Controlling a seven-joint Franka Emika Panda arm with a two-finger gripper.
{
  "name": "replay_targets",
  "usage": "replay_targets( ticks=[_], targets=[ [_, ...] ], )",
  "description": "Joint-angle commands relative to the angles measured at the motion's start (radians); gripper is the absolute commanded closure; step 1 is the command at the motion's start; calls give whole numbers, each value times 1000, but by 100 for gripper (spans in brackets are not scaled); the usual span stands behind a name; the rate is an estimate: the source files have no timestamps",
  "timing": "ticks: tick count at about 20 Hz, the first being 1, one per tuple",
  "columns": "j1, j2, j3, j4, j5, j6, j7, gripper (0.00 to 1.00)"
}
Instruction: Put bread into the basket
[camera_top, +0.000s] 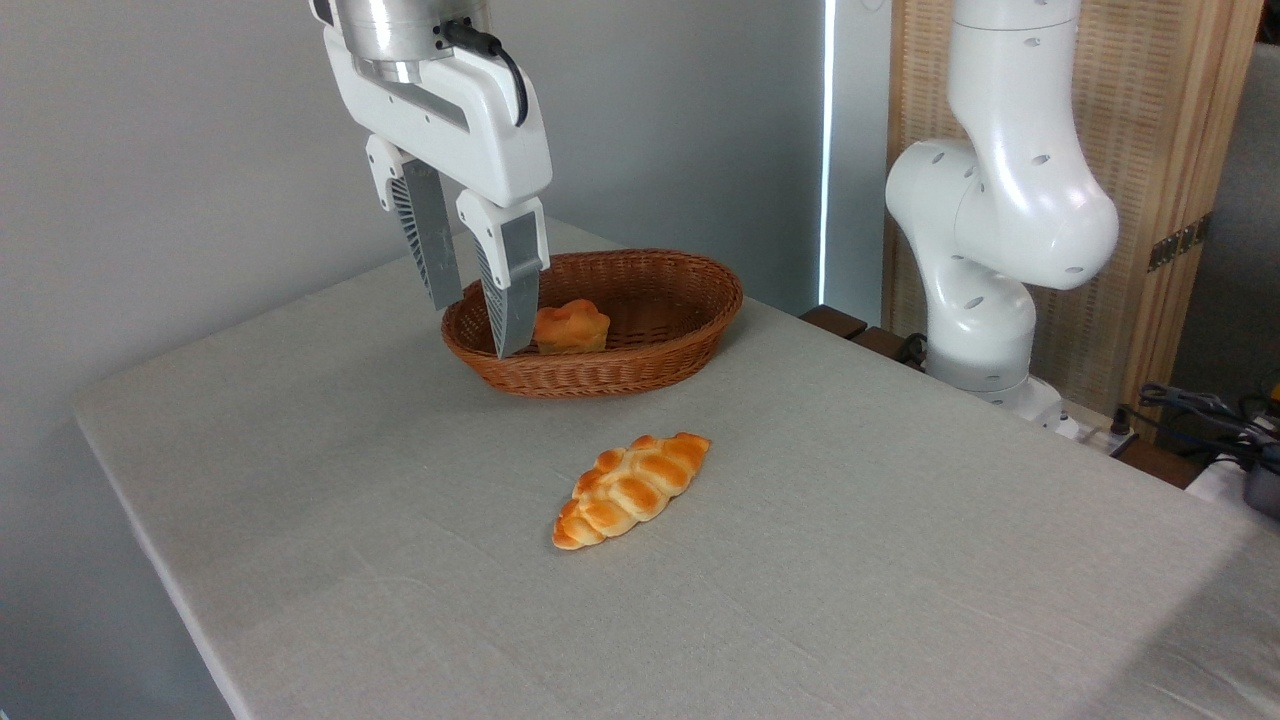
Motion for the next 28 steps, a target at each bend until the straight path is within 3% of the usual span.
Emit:
replay_targets(
  ticks=[1,5,12,15,26,28],
  targets=[
    [5,44,-16,73,28,-67,-30,0],
    [77,46,-93,84,39,-84,-21,0],
    [89,11,-94,38,41,-31,-16,0],
    [123,-32,-120,-25,41,6,-7,0],
    [122,-49,-116,-56,45,25,-1,0],
    [120,-49,-117,-56,70,22,-5,0]
  ],
)
